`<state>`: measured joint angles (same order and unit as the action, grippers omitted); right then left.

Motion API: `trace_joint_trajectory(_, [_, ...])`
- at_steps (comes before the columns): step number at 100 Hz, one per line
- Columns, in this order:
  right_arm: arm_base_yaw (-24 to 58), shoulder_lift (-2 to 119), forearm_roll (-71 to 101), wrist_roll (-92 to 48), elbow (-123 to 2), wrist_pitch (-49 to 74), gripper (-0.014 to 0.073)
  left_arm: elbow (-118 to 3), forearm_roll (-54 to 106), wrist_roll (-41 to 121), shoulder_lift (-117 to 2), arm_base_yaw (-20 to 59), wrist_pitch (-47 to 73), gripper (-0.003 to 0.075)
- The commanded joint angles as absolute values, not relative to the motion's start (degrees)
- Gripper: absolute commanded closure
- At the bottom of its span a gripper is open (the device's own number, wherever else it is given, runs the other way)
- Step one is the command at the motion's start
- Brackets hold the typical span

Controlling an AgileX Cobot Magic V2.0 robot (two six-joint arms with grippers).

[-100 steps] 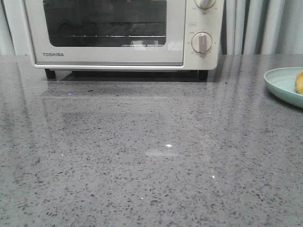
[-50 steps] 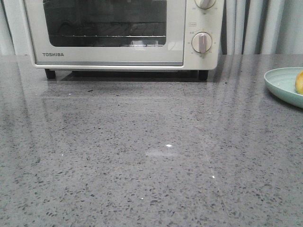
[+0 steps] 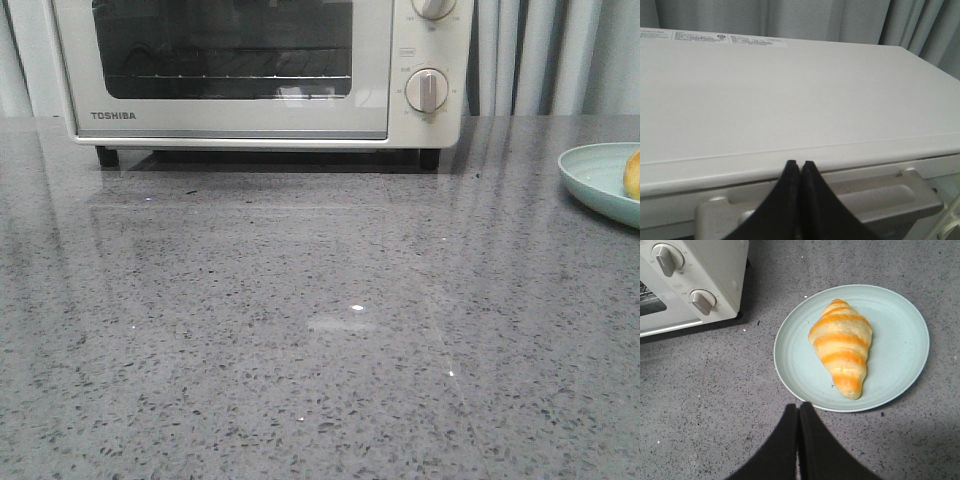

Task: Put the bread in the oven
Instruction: 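Pull the oven door down and open with the left gripper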

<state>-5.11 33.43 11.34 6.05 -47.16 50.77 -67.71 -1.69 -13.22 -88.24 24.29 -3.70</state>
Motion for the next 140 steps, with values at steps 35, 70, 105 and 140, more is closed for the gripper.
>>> trace_joint_trajectory(35, [-5.0, 34.1, 11.7, 5.7, -49.1, 47.5, 0.0650, -59.7, 0.0, -13.8, -78.3, 27.7, 1.8, 0.0741])
trace_joint_trajectory(70, [-5.0, 34.1, 11.7, 5.7, -49.1, 55.2, 0.0650, -47.8, 3.1, -13.8, -54.8, 34.0, 7.6, 0.0742])
trace_joint_trajectory(105, [-5.0, 35.1, 11.7, 5.1, -49.1, 55.1, 0.0626, -47.8, -2.2, -13.8, -33.9, 34.6, 16.2, 0.0742])
trace_joint_trajectory(140, [-5.0, 46.9, 11.7, 0.6, -55.7, 53.3, 0.0152, -47.8, -2.2, -13.8, -24.7, 31.1, 24.1, 0.0742])
